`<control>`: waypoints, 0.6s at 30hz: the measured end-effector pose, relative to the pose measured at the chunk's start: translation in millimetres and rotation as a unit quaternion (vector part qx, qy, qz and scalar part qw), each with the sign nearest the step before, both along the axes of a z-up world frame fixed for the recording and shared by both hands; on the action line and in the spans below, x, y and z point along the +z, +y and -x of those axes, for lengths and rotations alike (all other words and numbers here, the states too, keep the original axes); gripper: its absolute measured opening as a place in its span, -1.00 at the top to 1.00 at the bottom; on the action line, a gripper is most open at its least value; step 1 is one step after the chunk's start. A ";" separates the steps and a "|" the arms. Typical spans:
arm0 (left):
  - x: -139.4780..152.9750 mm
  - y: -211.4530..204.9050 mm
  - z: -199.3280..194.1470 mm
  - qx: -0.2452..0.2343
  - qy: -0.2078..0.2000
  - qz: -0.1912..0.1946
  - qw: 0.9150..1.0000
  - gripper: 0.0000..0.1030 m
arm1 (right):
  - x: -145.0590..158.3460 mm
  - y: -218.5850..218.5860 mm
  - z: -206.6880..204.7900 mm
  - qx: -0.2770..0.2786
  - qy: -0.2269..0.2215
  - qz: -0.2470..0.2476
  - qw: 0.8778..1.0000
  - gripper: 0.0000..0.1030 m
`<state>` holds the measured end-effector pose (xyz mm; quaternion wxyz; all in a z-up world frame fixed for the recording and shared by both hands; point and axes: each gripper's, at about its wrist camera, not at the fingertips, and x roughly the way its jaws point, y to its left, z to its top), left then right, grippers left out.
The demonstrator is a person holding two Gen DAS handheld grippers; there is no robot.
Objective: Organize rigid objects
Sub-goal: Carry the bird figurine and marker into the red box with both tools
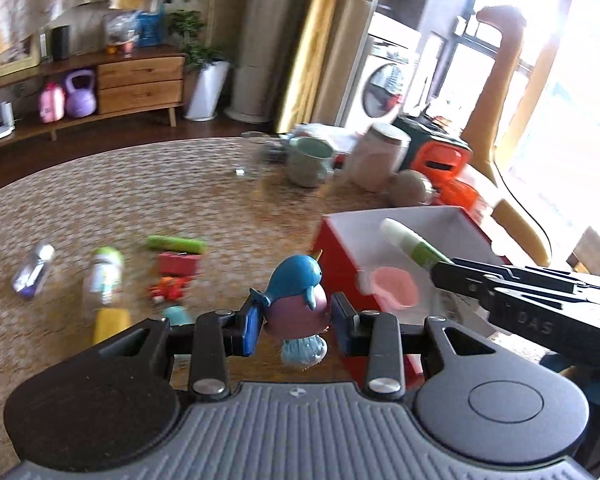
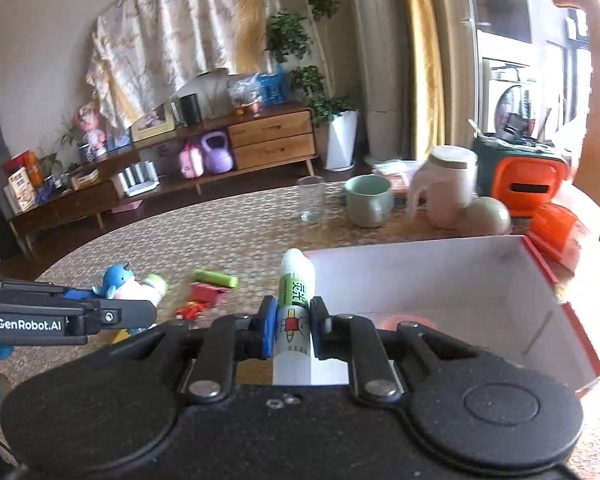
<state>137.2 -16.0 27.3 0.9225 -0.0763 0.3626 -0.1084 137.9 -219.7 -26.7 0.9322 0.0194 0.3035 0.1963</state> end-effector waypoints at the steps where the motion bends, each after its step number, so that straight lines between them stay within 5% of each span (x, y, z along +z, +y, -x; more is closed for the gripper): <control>1: 0.2 -6.7 -2.3 -0.006 0.000 -0.001 1.000 0.30 | -1.1 -6.3 -1.7 -0.005 0.001 -0.001 1.000 0.68; 18: -12.8 -118.3 -46.5 -0.078 0.030 -0.024 0.996 0.30 | -29.6 -110.4 -28.6 -0.083 0.026 0.017 0.996 0.68</control>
